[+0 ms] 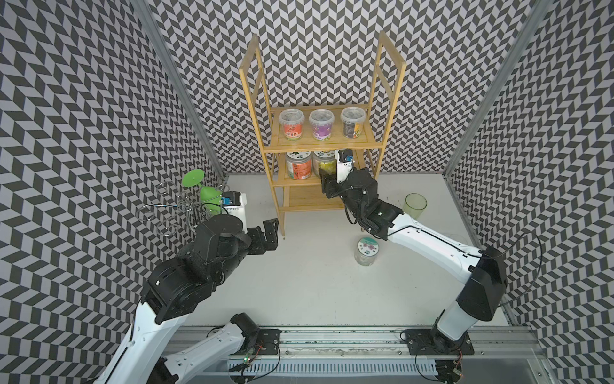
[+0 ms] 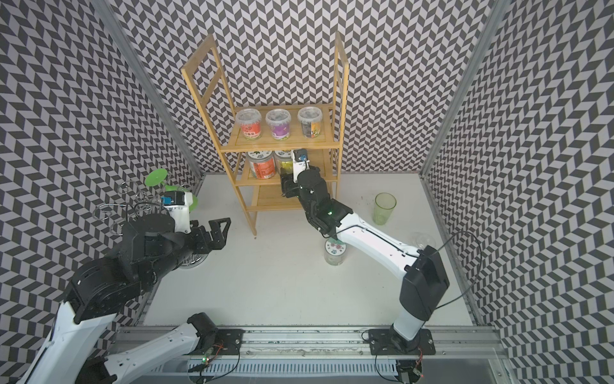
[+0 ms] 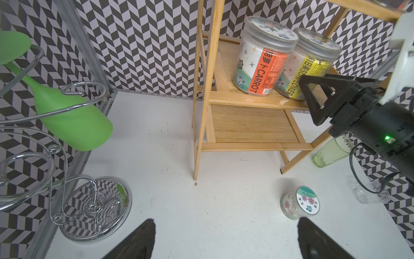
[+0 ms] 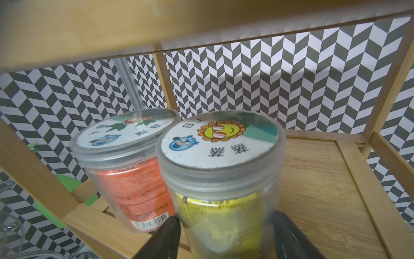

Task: Place the seed container on the shelf
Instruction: Place the seed jar on the shelf.

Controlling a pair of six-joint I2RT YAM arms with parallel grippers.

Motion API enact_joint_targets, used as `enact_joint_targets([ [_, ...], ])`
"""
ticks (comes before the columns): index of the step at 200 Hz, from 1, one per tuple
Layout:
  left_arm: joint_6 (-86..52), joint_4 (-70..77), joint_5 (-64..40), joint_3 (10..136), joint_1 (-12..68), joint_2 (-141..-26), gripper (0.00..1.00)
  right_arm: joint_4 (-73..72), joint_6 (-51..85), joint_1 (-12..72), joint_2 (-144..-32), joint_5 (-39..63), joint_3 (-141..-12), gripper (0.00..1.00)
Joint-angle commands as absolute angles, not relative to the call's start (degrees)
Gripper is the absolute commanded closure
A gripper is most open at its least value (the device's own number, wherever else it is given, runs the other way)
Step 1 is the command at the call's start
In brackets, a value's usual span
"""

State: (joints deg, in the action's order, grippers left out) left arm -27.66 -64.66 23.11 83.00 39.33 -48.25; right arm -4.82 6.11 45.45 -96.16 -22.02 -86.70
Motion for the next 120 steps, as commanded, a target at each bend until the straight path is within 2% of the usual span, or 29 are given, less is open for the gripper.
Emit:
enact_joint_targets([
  [1, -26.94, -64.08, 23.91, 82.37, 39.0, -47.76, 0.0, -7.49, 6.33, 44.82, -95.04, -22.06, -85.94, 0.27],
  [29, -26.84, -63.81, 23.72, 82.27, 39.02, -47.82, 0.0, -7.97, 5.97, 45.35, -93.43, -22.41, -84.18, 0.2],
  [120, -25.89, -63.88, 23.59, 83.43, 38.96, -48.67, 0.01, -8.03, 4.39, 46.91, -86.03, -24.5, -78.85, 0.19],
])
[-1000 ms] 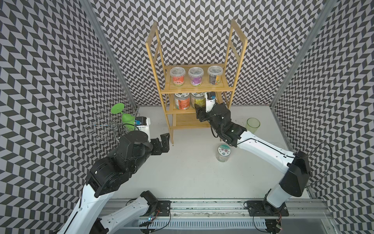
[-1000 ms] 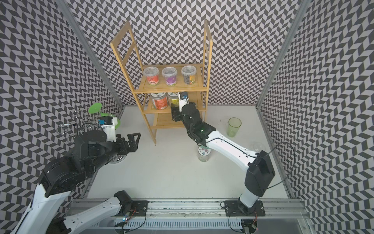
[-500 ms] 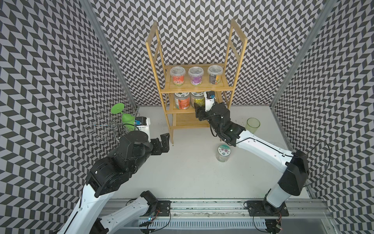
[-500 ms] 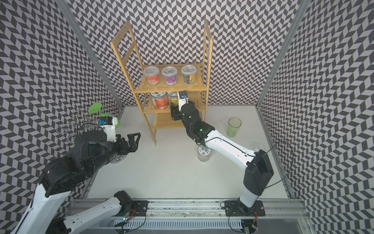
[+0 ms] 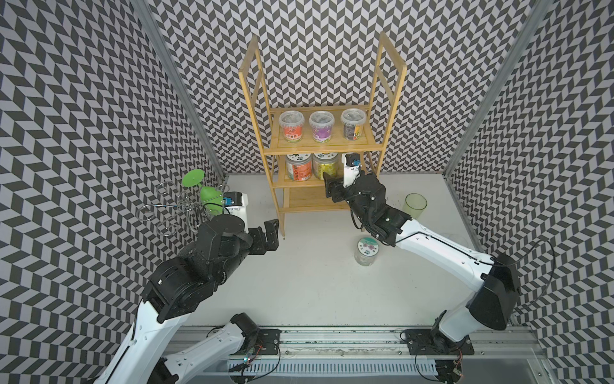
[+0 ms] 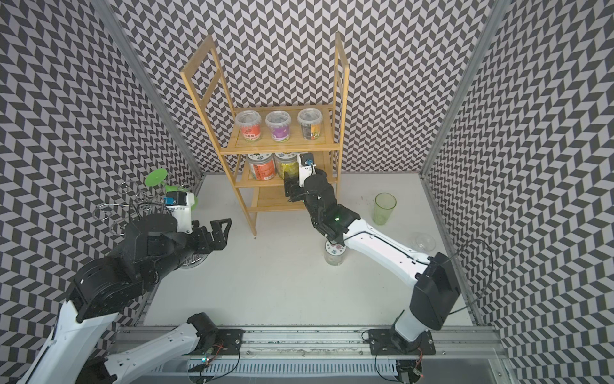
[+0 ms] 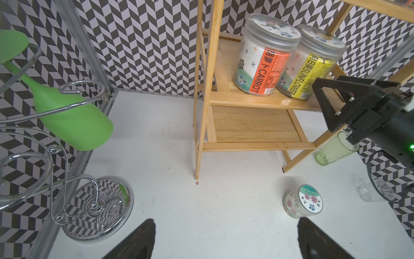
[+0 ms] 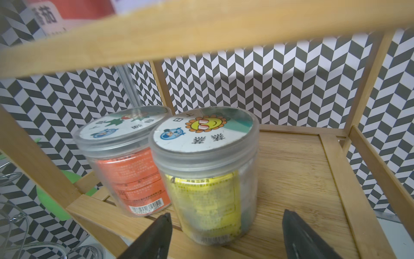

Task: Place the seed container on the shelf
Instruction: Place the seed jar on the shelf.

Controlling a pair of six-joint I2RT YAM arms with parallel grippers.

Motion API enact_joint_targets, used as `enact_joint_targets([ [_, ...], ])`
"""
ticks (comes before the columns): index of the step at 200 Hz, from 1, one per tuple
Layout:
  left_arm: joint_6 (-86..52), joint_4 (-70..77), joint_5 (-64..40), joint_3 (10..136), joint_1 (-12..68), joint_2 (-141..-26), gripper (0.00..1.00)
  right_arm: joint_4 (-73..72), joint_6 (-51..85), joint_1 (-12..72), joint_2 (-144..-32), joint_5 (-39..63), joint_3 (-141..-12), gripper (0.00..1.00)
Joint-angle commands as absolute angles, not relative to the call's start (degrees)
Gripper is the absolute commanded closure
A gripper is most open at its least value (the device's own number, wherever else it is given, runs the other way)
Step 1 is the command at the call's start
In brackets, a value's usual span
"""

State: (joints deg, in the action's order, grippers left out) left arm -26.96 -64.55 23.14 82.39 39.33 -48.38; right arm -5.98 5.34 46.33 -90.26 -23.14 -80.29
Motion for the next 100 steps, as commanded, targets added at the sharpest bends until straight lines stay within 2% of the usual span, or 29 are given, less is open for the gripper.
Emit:
enact_joint_targets([
  [1, -25.86, -63.85, 23.57, 83.46, 38.99, -48.68, 0.0, -8.01, 4.39, 46.92, -85.95, -24.56, -78.76, 0.19],
  [100, -25.07, -64.16, 22.94, 84.24, 38.95, -49.66, 0.0, -3.17, 4.2, 47.02, -77.11, -25.97, -73.03, 0.24],
])
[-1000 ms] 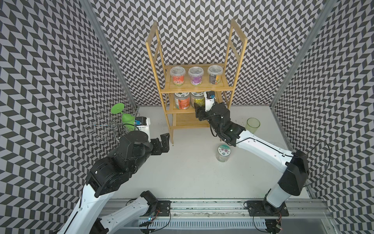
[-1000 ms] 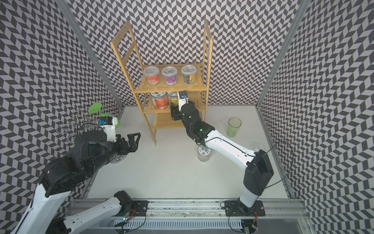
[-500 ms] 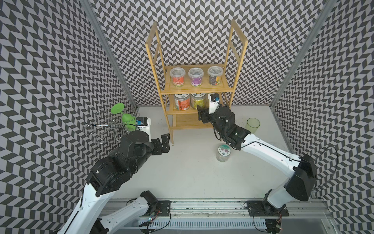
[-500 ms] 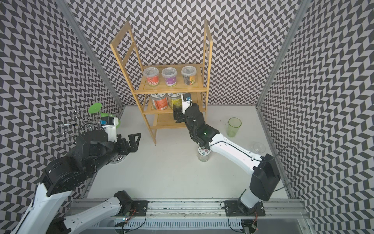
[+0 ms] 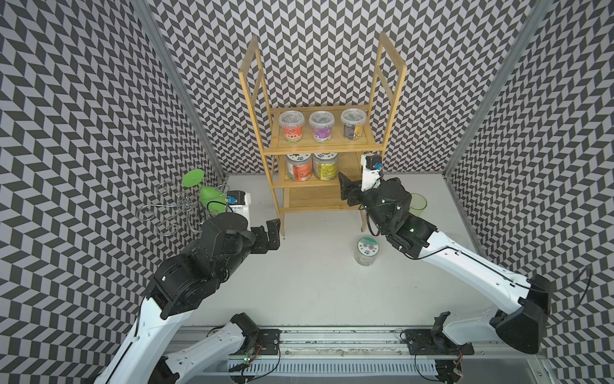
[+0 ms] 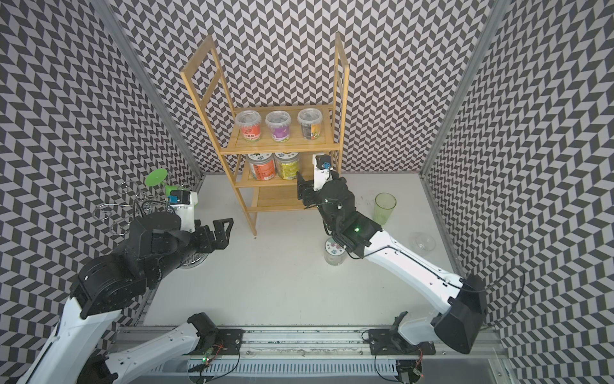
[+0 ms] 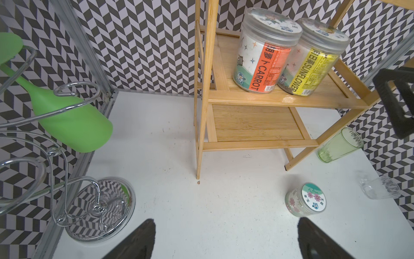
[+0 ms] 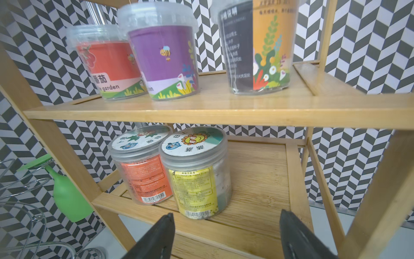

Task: Place the seed container on the shelf
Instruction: Place the seed jar on the shelf.

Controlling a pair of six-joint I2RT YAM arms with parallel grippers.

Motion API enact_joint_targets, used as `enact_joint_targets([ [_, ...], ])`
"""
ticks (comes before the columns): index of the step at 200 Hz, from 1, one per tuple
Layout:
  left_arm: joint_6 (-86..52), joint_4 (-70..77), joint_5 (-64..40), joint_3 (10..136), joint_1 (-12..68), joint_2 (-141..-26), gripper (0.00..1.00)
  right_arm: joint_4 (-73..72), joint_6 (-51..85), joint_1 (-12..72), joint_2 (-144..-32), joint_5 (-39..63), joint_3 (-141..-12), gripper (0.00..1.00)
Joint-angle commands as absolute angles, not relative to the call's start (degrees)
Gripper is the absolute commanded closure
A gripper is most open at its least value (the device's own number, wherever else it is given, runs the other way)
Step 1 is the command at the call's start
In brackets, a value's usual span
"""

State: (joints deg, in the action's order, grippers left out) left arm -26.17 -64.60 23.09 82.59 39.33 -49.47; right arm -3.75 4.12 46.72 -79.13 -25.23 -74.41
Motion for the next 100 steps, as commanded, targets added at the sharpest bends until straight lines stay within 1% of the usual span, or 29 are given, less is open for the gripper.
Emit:
enact_joint_targets([
  [1, -25.1, -64.2, 22.94, 84.22, 38.99, -49.66, 0.01, -3.12, 4.21, 47.02, -77.05, -25.95, -72.95, 0.24],
  [31, -25.06, -64.83, 22.68, 84.29, 39.02, -49.75, 0.0, -2.05, 4.57, 47.03, -75.43, -24.97, -71.52, 0.26],
  [100, -24.81, -65.15, 21.12, 83.78, 39.02, -50.1, 0.02, -0.23, 4.92, 47.35, -73.5, -21.95, -69.3, 0.26],
])
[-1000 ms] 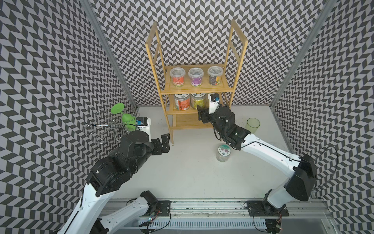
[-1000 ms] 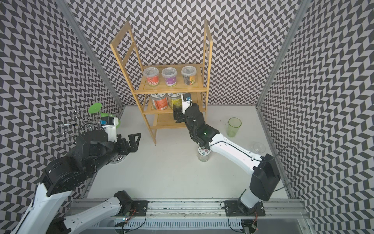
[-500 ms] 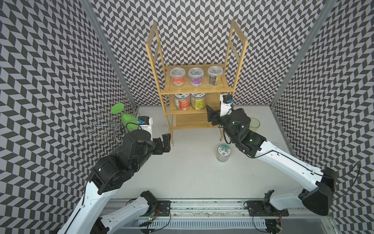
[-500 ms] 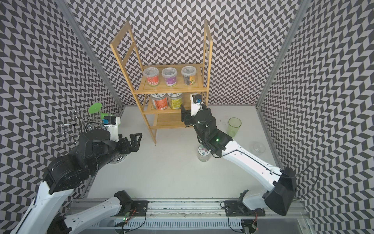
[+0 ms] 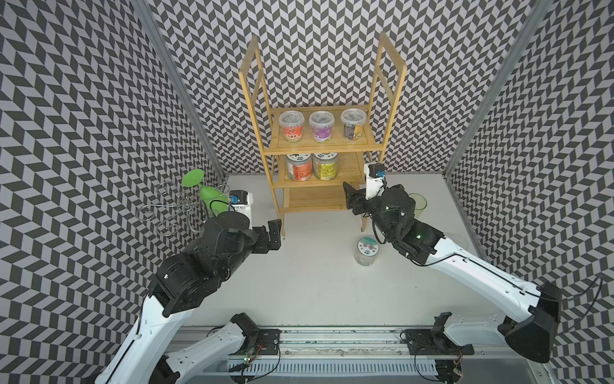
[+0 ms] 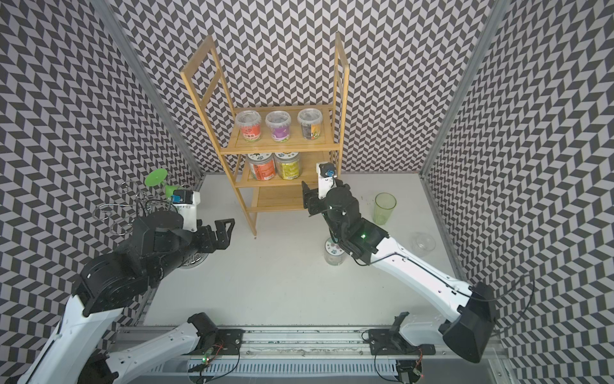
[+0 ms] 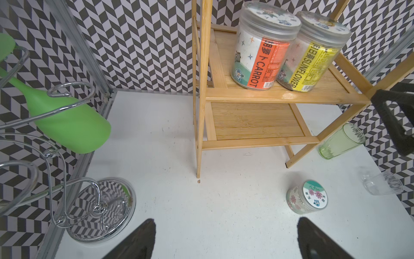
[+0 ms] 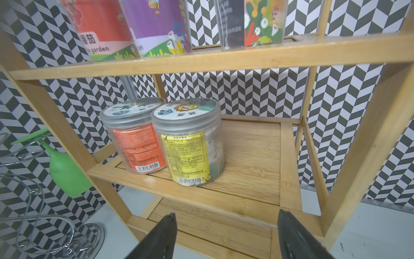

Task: Place the seed container on the shelf
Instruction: Place the seed jar on the shelf, then pick up the seed jar at the center of the board.

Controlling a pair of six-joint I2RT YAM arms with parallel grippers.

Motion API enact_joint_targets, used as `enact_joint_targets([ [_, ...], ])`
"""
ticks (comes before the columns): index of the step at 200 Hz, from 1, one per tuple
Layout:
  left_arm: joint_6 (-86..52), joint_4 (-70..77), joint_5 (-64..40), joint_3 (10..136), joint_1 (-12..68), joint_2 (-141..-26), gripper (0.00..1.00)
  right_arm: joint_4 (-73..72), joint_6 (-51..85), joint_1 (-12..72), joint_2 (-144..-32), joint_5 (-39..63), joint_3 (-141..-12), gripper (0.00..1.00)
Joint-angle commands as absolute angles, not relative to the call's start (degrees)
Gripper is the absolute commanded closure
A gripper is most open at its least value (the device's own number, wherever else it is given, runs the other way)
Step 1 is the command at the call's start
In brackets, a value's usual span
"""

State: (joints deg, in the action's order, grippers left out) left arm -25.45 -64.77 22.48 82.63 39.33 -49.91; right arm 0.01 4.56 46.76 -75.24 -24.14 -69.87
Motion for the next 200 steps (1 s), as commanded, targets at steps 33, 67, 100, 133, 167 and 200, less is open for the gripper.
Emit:
enact_joint_targets([
  [33, -23.36, -66.23, 20.5, 84.19, 39.01, -50.96, 0.05, -0.45, 5.59, 48.67, -70.04, -23.8, -65.7, 0.26],
  [67, -22.76, -66.14, 19.06, 84.29, 39.0, -51.52, 0.06, -2.86, 7.96, 53.0, -63.22, -34.12, -57.65, 0.28],
  [100, -19.4, -66.0, 15.79, 84.42, 38.97, -53.34, 0.08, 1.88, 15.96, 57.93, -58.45, -45.16, -53.27, 0.28],
  [133, -17.32, -65.76, 9.25, 84.47, 39.09, -56.23, 0.13, 16.06, 30.56, 58.9, -56.37, -51.81, -53.69, 0.27],
  [167, -17.39, -64.95, 3.34, 82.35, 41.09, -58.63, 0.17, 30.42, 42.82, 58.9, -55.9, -57.02, -56.76, 0.23],
  [200, -20.58, -64.02, 4.58, 80.6, 50.01, -62.36, 0.17, 40.47, 51.66, 58.77, -55.76, -60.16, -59.6, 0.2],
])
